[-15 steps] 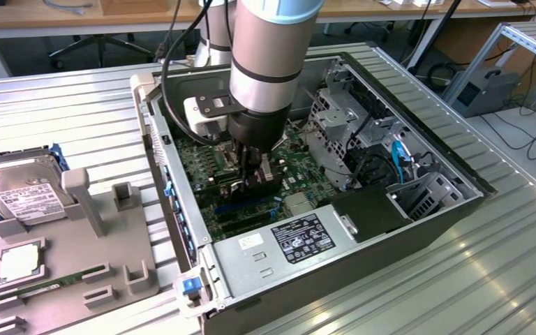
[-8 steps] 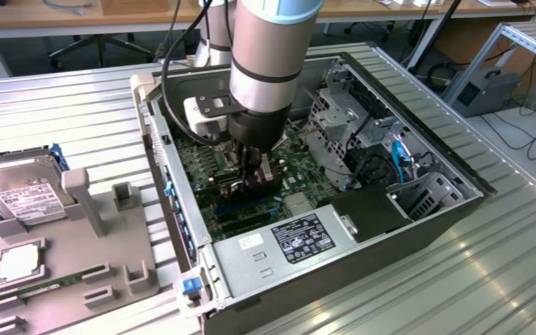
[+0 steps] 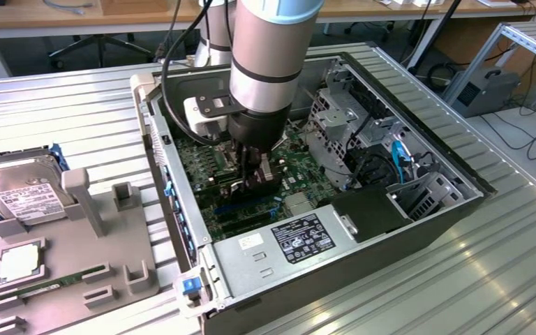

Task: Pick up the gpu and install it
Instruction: 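Insert the gpu into the slot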

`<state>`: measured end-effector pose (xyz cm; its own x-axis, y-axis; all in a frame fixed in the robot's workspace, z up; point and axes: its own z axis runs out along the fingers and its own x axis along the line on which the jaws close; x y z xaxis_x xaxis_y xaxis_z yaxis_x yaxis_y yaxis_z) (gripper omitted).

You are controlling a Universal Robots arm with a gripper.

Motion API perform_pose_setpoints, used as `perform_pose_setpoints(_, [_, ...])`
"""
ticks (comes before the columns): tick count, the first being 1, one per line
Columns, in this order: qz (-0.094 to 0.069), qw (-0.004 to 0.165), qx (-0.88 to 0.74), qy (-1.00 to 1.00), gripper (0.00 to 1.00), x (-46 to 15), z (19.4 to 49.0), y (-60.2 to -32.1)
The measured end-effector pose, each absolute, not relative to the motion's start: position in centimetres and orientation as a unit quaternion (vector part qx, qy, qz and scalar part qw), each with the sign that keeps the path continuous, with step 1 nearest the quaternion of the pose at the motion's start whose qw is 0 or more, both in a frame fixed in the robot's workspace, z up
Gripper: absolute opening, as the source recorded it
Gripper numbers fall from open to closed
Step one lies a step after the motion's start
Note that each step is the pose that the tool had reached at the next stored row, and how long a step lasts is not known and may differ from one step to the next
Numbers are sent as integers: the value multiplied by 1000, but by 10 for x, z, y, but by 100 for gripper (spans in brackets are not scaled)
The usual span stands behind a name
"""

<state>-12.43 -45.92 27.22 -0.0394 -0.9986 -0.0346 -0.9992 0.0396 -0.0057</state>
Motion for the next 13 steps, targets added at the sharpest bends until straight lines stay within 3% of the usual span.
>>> perform_pose_setpoints(8, [10, 14, -693, 721, 34, -125, 266, -459])
perform_pose_setpoints(10, [10, 14, -693, 721, 27, -125, 266, -459])
perform_pose_setpoints(13, [10, 14, -693, 721, 27, -125, 266, -459])
